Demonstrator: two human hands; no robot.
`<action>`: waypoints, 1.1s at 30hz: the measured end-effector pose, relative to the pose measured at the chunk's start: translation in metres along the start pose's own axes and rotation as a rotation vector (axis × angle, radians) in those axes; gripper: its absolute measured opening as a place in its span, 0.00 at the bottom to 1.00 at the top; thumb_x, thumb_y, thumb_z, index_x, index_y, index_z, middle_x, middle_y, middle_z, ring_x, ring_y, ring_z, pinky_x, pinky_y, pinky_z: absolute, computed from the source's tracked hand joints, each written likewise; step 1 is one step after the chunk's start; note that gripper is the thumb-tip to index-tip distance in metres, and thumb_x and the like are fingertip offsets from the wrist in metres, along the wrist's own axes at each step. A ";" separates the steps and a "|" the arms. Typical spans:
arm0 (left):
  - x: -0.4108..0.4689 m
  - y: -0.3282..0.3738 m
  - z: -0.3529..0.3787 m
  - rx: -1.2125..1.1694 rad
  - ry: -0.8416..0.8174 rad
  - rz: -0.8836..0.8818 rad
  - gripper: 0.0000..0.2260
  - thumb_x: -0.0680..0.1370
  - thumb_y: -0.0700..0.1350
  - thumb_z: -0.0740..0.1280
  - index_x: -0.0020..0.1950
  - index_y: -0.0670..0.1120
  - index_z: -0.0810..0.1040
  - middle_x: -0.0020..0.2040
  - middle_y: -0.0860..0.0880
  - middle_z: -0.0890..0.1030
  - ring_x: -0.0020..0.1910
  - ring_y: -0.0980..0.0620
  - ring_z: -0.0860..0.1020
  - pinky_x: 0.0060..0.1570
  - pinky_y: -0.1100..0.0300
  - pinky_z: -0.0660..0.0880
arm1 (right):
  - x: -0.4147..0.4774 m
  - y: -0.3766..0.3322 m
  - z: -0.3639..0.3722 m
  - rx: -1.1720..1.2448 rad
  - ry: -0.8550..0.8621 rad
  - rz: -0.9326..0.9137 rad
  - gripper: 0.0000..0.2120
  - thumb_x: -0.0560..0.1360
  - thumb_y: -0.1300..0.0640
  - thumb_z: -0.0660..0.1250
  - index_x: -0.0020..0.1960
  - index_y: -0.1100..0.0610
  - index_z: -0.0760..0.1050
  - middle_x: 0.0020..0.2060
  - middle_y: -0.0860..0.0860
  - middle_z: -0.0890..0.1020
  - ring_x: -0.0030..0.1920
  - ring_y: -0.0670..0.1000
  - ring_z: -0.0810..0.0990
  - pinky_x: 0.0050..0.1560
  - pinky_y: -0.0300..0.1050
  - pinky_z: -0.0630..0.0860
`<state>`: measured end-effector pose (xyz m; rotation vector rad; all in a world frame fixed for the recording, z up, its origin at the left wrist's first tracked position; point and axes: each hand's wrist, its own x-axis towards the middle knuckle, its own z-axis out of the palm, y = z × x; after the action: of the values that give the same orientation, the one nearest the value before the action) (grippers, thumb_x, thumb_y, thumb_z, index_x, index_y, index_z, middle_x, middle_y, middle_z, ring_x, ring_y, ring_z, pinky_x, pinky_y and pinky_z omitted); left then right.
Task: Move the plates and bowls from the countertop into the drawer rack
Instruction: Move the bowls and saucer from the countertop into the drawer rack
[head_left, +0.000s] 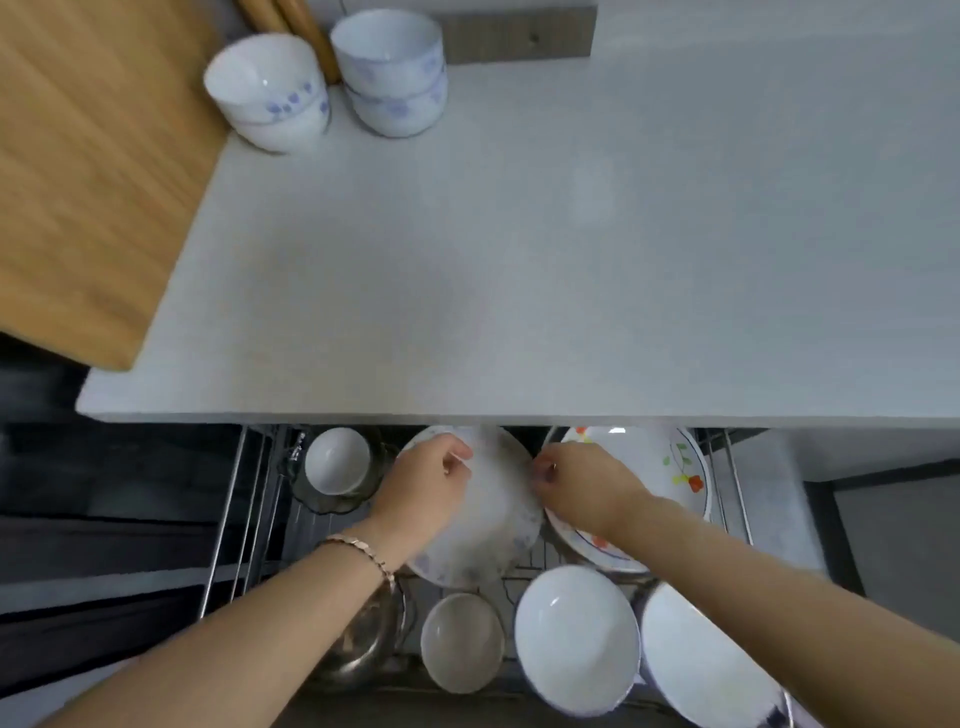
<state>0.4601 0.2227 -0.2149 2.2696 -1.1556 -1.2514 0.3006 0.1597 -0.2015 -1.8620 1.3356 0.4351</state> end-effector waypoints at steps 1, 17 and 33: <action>0.007 0.009 -0.026 -0.021 0.042 0.010 0.08 0.78 0.39 0.61 0.49 0.50 0.77 0.49 0.44 0.82 0.46 0.45 0.81 0.53 0.52 0.79 | 0.007 -0.017 -0.017 0.049 0.015 -0.024 0.14 0.75 0.57 0.59 0.55 0.59 0.79 0.54 0.56 0.82 0.56 0.57 0.80 0.56 0.44 0.74; 0.199 0.053 -0.284 -0.151 0.263 0.065 0.10 0.75 0.37 0.58 0.36 0.49 0.72 0.52 0.36 0.81 0.53 0.37 0.81 0.55 0.45 0.77 | 0.220 -0.253 -0.227 1.100 0.291 0.180 0.29 0.75 0.40 0.61 0.67 0.59 0.66 0.55 0.61 0.78 0.45 0.57 0.80 0.45 0.48 0.78; 0.264 0.022 -0.276 -0.238 0.153 0.059 0.11 0.75 0.37 0.58 0.39 0.50 0.74 0.44 0.40 0.83 0.42 0.42 0.83 0.45 0.55 0.80 | 0.290 -0.265 -0.232 1.474 0.433 0.059 0.20 0.77 0.67 0.51 0.68 0.59 0.62 0.41 0.56 0.68 0.67 0.64 0.70 0.58 0.62 0.75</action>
<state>0.7506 -0.0250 -0.1929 2.0997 -0.9575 -1.1073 0.6151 -0.1648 -0.1429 -0.6432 1.3307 -0.8149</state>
